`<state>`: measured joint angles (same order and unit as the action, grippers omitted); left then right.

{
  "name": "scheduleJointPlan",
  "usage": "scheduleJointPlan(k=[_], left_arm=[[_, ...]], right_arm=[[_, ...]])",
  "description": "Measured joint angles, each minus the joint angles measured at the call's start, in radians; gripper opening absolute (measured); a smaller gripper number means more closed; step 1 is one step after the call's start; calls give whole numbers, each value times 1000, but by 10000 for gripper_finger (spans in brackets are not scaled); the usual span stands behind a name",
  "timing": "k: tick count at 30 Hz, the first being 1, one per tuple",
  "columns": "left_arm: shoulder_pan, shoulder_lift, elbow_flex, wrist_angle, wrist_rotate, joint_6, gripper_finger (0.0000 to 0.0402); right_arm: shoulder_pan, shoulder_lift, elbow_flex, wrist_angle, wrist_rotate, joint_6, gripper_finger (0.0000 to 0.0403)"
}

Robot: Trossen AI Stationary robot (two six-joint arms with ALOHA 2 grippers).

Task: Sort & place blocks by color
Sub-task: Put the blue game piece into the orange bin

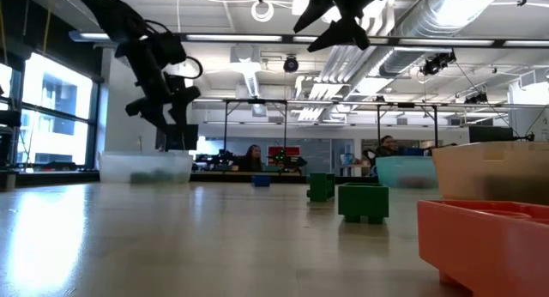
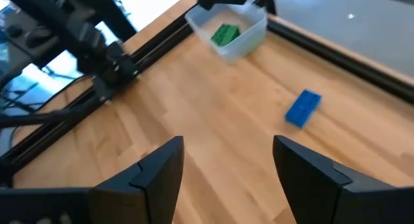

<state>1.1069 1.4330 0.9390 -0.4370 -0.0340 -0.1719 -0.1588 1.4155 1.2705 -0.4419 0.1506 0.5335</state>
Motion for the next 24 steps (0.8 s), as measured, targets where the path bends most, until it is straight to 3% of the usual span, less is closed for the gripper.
scheduleJointPlan(k=[7, 16, 24], left_arm=[[-2, 0, 106, -89, 1, 0, 240], [-18, -3, 247, -289, 66, 0, 239], [-84, -87, 259, -419, 74, 39, 239]], right_arm=[[-89, 0, 0, 50, -23, -99, 225], [-252, 0, 0, 174, -175, -196, 225], [-371, -1, 0, 322, -237, -213, 225]])
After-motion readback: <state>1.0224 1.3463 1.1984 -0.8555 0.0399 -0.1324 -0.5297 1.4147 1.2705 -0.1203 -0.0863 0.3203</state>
